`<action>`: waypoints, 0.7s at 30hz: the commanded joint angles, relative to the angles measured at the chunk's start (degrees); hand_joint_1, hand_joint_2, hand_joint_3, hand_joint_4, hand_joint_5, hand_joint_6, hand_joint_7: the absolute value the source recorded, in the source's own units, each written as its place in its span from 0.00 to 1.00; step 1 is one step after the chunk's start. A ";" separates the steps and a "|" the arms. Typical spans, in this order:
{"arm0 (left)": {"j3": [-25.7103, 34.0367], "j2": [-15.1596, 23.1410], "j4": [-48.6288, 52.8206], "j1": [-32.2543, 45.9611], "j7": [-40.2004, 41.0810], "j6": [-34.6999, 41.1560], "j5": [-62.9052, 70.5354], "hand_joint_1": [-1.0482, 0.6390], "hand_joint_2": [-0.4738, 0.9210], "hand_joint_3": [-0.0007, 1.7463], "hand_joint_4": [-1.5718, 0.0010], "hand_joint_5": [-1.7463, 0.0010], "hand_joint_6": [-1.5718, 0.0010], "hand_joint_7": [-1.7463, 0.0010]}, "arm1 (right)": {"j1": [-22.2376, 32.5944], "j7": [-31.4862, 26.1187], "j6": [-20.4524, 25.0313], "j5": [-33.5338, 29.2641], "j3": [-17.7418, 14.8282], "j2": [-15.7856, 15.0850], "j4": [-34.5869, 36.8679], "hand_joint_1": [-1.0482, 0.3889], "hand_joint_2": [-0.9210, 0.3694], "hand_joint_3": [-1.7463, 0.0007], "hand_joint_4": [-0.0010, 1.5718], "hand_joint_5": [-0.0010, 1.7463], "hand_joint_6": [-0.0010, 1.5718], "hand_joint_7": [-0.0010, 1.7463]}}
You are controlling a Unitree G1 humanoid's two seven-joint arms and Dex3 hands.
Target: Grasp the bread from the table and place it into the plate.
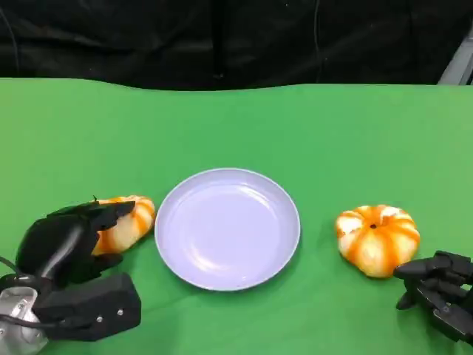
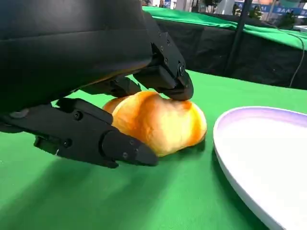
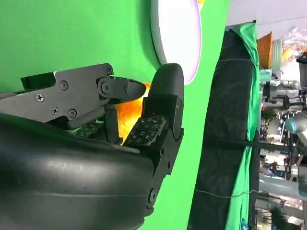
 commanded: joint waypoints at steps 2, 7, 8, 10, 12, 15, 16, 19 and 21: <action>-1.11 1.08 0.02 0.02 -3.47 0.67 0.08 0.66 0.98 0.01 0.69 1.00 0.64 1.00 | 0.27 -0.69 -0.65 -0.24 -0.12 -1.24 -0.24 0.70 0.00 0.80 0.49 0.75 0.64 0.32; -1.48 1.42 -0.31 0.06 -4.31 0.89 -0.09 0.67 0.99 0.01 0.70 1.00 0.64 1.00 | 0.38 -0.26 -0.49 0.26 -0.13 -1.11 -0.52 0.69 0.00 0.81 0.50 0.75 0.64 0.32; -1.53 1.48 -0.41 0.09 -4.42 0.94 -0.11 0.68 0.98 0.01 0.70 1.00 0.64 1.00 | 0.41 -0.18 -0.40 0.39 -0.15 -1.06 -0.62 0.69 0.00 0.81 0.50 0.75 0.64 0.32; -1.70 1.56 -0.81 0.15 -4.57 1.62 0.05 0.67 0.98 0.01 0.70 1.00 0.64 1.00 | 0.42 -0.37 -0.52 0.19 -0.13 -1.09 -0.58 0.70 0.00 0.80 0.50 0.74 0.64 0.32; -1.63 1.41 -1.06 0.25 -4.28 2.25 -0.06 0.66 0.99 0.00 0.68 0.99 0.63 0.99 | 0.41 -0.45 -0.63 0.10 -0.13 -1.10 -0.52 0.70 0.00 0.80 0.50 0.74 0.64 0.32; -0.18 0.12 -0.46 0.48 -0.80 2.60 -1.43 0.65 0.99 0.01 0.52 0.95 0.51 0.97 | 0.30 0.02 -0.73 0.41 -0.21 -1.13 -0.29 0.71 0.00 0.80 0.50 0.74 0.64 0.32; 0.16 -0.22 -0.13 0.49 0.61 2.55 -1.67 0.64 1.00 0.01 0.33 0.90 0.35 0.94 | 0.25 0.18 -0.76 0.50 -0.24 -1.14 -0.20 0.71 0.00 0.80 0.50 0.74 0.64 0.32; 0.72 -0.95 0.46 0.39 3.73 3.20 -2.05 0.61 1.00 0.04 0.36 0.47 0.16 0.95 | 0.21 -0.14 -0.59 0.26 -0.25 -1.15 -0.20 0.70 0.00 0.81 0.50 0.74 0.65 0.32; 1.14 -1.42 0.72 0.39 4.93 3.41 -2.51 0.61 1.00 0.03 0.47 0.24 0.13 0.95 | 0.24 -0.58 -0.43 0.01 -0.21 -1.14 -0.34 0.70 0.00 0.81 0.50 0.74 0.65 0.32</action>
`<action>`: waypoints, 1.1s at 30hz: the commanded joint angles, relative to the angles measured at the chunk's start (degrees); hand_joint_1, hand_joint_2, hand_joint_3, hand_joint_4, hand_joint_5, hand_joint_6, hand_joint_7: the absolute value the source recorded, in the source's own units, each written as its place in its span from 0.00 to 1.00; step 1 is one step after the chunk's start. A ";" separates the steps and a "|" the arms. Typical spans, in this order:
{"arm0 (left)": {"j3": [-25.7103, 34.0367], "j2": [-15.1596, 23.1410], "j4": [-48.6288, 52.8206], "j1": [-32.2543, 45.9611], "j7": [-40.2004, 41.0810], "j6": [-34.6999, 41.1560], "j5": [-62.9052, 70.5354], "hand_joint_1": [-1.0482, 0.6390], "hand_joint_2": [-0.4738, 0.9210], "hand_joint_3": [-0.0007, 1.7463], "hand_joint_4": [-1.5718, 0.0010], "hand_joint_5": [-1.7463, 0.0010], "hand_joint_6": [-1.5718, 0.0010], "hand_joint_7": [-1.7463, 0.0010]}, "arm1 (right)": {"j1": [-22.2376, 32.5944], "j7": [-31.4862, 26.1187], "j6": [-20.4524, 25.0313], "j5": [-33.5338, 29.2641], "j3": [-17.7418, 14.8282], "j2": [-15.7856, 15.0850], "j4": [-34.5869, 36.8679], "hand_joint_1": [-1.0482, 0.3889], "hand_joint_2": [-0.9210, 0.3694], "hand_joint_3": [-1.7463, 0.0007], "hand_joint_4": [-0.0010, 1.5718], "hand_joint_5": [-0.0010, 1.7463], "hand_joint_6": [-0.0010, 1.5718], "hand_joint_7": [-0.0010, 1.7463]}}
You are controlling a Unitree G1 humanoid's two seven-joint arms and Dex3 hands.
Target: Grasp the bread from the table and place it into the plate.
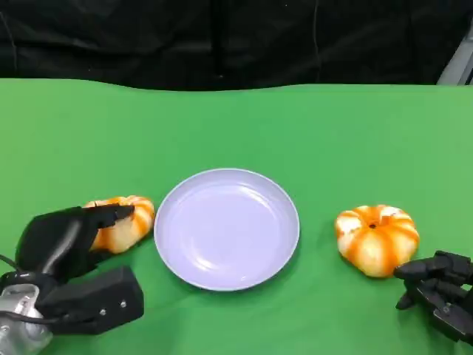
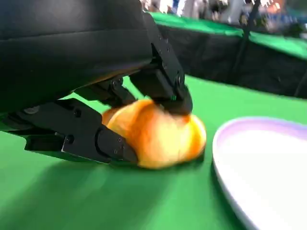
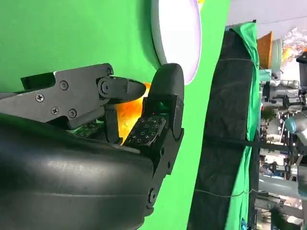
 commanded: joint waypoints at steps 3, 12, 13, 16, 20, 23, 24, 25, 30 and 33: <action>0.94 -0.74 1.60 0.49 3.39 0.73 -0.94 0.61 1.00 0.03 0.52 0.15 0.13 0.93 | 0.25 -0.82 -0.46 -0.13 -0.10 -1.13 -0.40 0.70 0.00 0.81 0.50 0.74 0.65 0.32; 1.65 -1.36 2.84 0.31 5.94 -0.94 -1.49 0.63 0.98 0.00 0.57 0.07 0.47 0.36 | 0.26 -0.72 -0.47 -0.02 -0.01 -1.09 -0.49 0.71 0.00 0.80 0.51 0.74 0.65 0.31; 1.78 -1.45 2.95 0.35 6.77 -1.18 -1.43 0.64 0.98 0.01 0.56 0.07 0.47 0.33 | 0.26 -0.60 -0.56 0.09 -0.03 -1.03 -0.48 0.71 0.00 0.80 0.50 0.74 0.65 0.31; 2.10 -1.69 3.23 0.45 9.54 -2.00 -1.23 0.65 0.98 0.00 0.56 0.08 0.47 0.31 | 0.30 -0.98 -0.55 -0.21 0.02 -1.03 -0.51 0.70 0.00 0.80 0.50 0.74 0.65 0.31; 1.54 -1.54 3.42 0.45 14.97 -3.12 0.27 0.66 0.96 0.01 0.56 0.07 0.50 0.27 | 0.22 -0.94 -0.90 -0.31 0.09 -1.03 -0.22 0.69 0.00 0.81 0.50 0.73 0.65 0.31; 1.32 -1.24 3.30 0.27 17.47 -3.55 0.87 0.64 0.97 0.01 0.58 0.05 0.53 0.23 | 0.03 -0.58 -0.89 0.03 0.04 -0.90 -0.04 0.70 0.00 0.81 0.50 0.74 0.65 0.31; 1.28 -1.19 3.30 0.22 17.92 -3.60 0.99 0.64 0.97 0.01 0.58 0.05 0.53 0.23 | -0.01 -0.50 -0.88 0.09 0.03 -0.88 0.00 0.70 0.00 0.81 0.50 0.74 0.65 0.31; 1.50 -1.01 3.02 0.10 18.12 -3.77 0.83 0.64 0.97 0.01 0.58 0.05 0.54 0.23 | -0.09 -0.51 -0.78 0.05 0.04 -0.91 0.12 0.70 0.00 0.81 0.51 0.74 0.65 0.31; 1.85 -0.53 2.07 -0.11 18.54 -4.04 0.61 0.62 0.97 0.03 0.60 0.03 0.56 0.19 | -0.31 -0.34 -0.73 0.03 0.03 -1.00 0.49 0.69 0.00 0.81 0.50 0.74 0.65 0.31; 1.73 -0.03 0.23 -0.03 20.49 -4.91 1.35 0.64 0.96 0.03 0.59 0.04 0.54 0.21 | -0.33 -0.59 -0.20 0.05 0.02 -0.94 0.38 0.68 0.00 0.82 0.51 0.74 0.65 0.31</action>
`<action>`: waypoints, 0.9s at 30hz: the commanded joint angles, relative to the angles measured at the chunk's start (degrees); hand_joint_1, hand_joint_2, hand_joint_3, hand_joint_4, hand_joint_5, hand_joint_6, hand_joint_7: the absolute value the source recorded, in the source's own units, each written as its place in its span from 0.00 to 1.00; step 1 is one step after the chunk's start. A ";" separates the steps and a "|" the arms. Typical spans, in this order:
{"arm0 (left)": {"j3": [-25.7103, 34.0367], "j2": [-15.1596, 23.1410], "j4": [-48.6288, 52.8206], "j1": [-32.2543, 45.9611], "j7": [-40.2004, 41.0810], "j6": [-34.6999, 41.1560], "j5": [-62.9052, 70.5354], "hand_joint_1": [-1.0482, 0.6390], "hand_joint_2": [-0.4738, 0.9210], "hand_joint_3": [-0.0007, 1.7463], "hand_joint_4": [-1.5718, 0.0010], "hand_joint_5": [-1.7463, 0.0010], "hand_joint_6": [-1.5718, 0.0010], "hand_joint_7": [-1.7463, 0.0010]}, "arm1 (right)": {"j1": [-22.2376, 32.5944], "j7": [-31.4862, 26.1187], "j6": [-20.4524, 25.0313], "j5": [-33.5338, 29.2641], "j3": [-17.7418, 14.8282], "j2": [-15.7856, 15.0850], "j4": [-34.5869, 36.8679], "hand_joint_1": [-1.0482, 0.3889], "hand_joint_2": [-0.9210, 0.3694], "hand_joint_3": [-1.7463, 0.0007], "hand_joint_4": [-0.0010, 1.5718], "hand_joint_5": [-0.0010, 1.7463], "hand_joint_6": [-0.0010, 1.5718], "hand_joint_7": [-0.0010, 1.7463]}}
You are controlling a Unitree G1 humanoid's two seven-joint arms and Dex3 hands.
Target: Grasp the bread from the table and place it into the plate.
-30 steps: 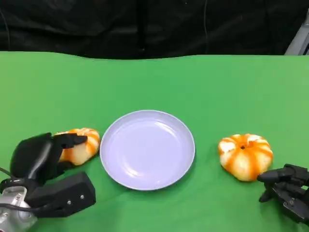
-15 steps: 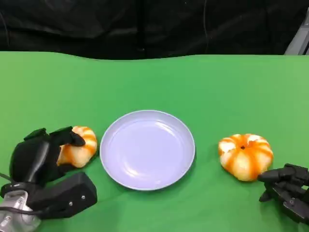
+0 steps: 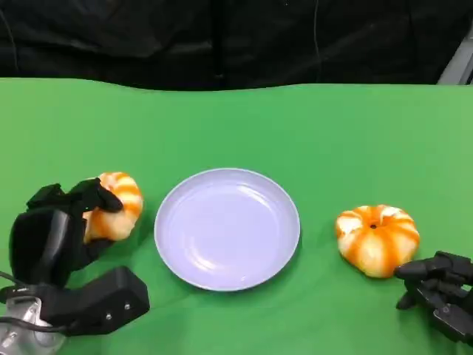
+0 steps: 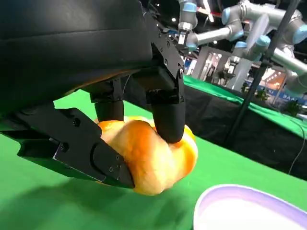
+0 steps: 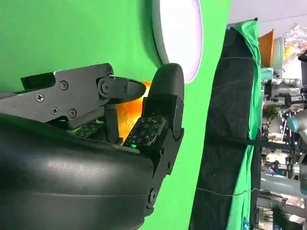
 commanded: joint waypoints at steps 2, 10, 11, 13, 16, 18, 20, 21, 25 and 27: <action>0.12 2.17 -3.24 -0.05 3.91 -1.87 1.13 0.63 0.91 0.11 0.56 0.06 0.51 0.25 | -0.27 -0.09 0.03 0.29 -0.07 -0.91 -0.06 0.69 0.00 0.82 0.50 0.74 0.65 0.30; 0.68 2.89 -10.89 1.47 3.64 -2.94 1.91 0.64 0.67 0.49 0.51 0.14 0.43 0.36 | -0.45 -0.91 -0.06 -0.41 0.16 -0.96 0.13 0.70 0.00 0.81 0.51 0.73 0.66 0.30; 0.76 2.91 -11.25 1.61 3.49 -2.85 1.91 0.64 0.68 0.48 0.50 0.14 0.42 0.37 | -0.46 -0.97 -0.04 -0.42 0.19 -0.98 0.13 0.70 0.00 0.81 0.51 0.73 0.66 0.30; 0.67 2.68 -12.56 1.74 3.14 -2.82 2.12 0.64 0.68 0.48 0.50 0.15 0.42 0.38 | -0.45 -0.96 -0.32 -0.43 0.26 -0.99 0.08 0.70 0.00 0.81 0.51 0.73 0.66 0.30; 0.39 2.12 -14.74 1.89 2.53 -2.95 2.54 0.63 0.66 0.50 0.49 0.17 0.40 0.41 | -0.46 -0.87 -0.75 -0.40 0.29 -1.07 0.00 0.71 0.00 0.80 0.50 0.73 0.65 0.30; 0.22 1.62 -15.80 2.09 2.05 -3.31 2.63 0.64 0.65 0.51 0.46 0.22 0.37 0.45 | -0.44 -0.82 -0.53 -0.23 0.23 -1.15 -0.13 0.71 0.00 0.80 0.50 0.73 0.65 0.30; -0.02 1.19 -16.67 2.31 1.67 -3.77 2.76 0.64 0.66 0.50 0.44 0.25 0.35 0.49 | -0.37 -0.96 -0.49 -0.26 0.22 -1.13 -0.22 0.71 0.00 0.80 0.50 0.73 0.66 0.30; -0.07 1.07 -16.92 2.39 1.57 -3.91 2.81 0.64 0.66 0.50 0.43 0.26 0.34 0.50 | -0.36 -1.03 -0.58 -0.31 0.23 -1.11 -0.21 0.71 0.00 0.80 0.51 0.73 0.66 0.30; -0.78 0.04 -17.44 2.47 0.26 -4.95 2.98 0.65 0.70 0.43 0.42 0.29 0.32 0.54 | -0.36 -0.91 -1.09 -0.43 0.27 -1.17 0.07 0.71 0.00 0.80 0.51 0.73 0.66 0.29; -1.27 -0.47 -17.88 2.59 -0.70 -5.11 3.25 0.64 0.71 0.42 0.42 0.29 0.31 0.55 | -0.26 -1.04 -1.14 -0.59 0.32 -1.22 0.07 0.71 0.00 0.80 0.50 0.73 0.66 0.29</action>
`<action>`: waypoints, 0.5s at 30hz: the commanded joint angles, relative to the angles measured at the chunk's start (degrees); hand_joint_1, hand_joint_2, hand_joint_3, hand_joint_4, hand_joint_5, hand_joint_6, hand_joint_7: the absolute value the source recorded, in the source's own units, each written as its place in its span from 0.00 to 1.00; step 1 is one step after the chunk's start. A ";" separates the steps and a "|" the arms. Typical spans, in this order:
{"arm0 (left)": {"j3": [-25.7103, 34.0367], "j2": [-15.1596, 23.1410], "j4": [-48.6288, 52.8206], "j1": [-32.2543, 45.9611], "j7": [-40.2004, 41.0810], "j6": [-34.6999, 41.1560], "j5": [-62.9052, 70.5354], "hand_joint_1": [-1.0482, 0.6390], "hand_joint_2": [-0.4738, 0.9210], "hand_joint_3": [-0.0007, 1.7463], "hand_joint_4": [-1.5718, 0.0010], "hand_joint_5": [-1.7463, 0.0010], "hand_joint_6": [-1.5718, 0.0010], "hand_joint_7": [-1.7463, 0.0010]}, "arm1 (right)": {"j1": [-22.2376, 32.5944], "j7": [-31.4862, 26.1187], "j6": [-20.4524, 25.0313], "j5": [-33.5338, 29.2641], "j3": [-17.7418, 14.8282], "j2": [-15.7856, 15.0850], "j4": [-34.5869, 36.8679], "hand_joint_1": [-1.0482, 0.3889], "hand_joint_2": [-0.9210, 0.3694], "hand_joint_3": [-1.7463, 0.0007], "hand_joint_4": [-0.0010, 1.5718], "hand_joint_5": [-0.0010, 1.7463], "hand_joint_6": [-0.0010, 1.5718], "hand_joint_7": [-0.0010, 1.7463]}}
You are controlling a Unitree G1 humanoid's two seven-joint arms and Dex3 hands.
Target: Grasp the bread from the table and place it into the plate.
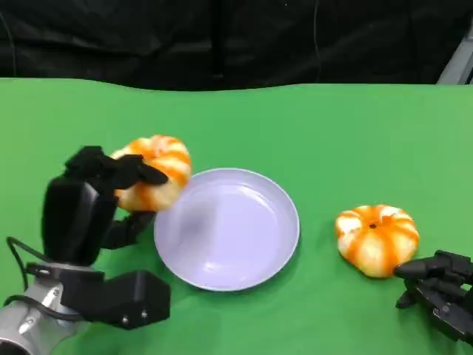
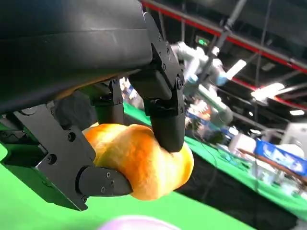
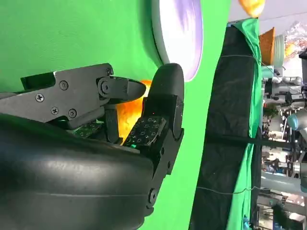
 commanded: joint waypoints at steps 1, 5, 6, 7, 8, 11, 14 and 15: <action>-0.80 -0.35 -1.22 0.59 -2.09 -0.83 0.82 0.64 0.71 0.42 0.42 0.29 0.31 0.55 | -0.06 -0.32 -1.04 -0.48 0.08 -1.22 -0.04 0.71 0.00 0.80 0.50 0.73 0.66 0.29; -1.41 -1.28 -1.24 0.58 -2.63 -0.97 1.65 0.64 0.71 0.42 0.41 0.32 0.31 0.57 | 0.10 -0.73 -0.84 -0.83 -0.03 -1.09 -0.30 0.71 0.00 0.80 0.51 0.73 0.66 0.29; -2.06 -1.84 -0.76 0.31 -2.81 -1.31 2.09 0.65 0.71 0.42 0.40 0.34 0.30 0.58 | 0.09 -0.74 -0.98 -0.88 -0.04 -1.03 -0.27 0.71 0.00 0.80 0.51 0.73 0.66 0.29; -2.48 -2.20 -0.39 0.12 -2.92 -1.56 2.39 0.64 0.71 0.42 0.39 0.35 0.30 0.58 | 0.08 -0.73 -1.10 -0.90 -0.02 -0.99 -0.24 0.72 0.00 0.80 0.51 0.73 0.66 0.29; -2.70 -2.36 -0.14 -0.01 -2.95 -1.72 2.53 0.64 0.71 0.42 0.39 0.36 0.30 0.59 | 0.05 -0.70 -1.20 -0.90 -0.01 -0.97 -0.19 0.72 0.00 0.80 0.51 0.73 0.66 0.29; -3.94 -3.78 1.08 -0.70 -3.49 -1.96 3.14 0.63 0.73 0.41 0.39 0.36 0.29 0.62 | -0.01 -0.80 -1.16 -0.89 -0.04 -0.95 -0.17 0.72 0.00 0.79 0.51 0.73 0.66 0.29; -4.67 -4.73 2.39 -1.41 -3.51 -2.28 3.74 0.63 0.74 0.39 0.39 0.37 0.27 0.66 | -0.10 -0.56 -1.19 -0.68 -0.08 -0.96 -0.01 0.71 0.00 0.80 0.51 0.73 0.66 0.29; -4.92 -5.06 2.97 -1.70 -3.62 -2.42 3.84 0.63 0.74 0.38 0.39 0.37 0.26 0.68 | -0.13 -0.41 -1.13 -0.55 -0.10 -0.94 0.02 0.71 0.00 0.80 0.51 0.73 0.66 0.29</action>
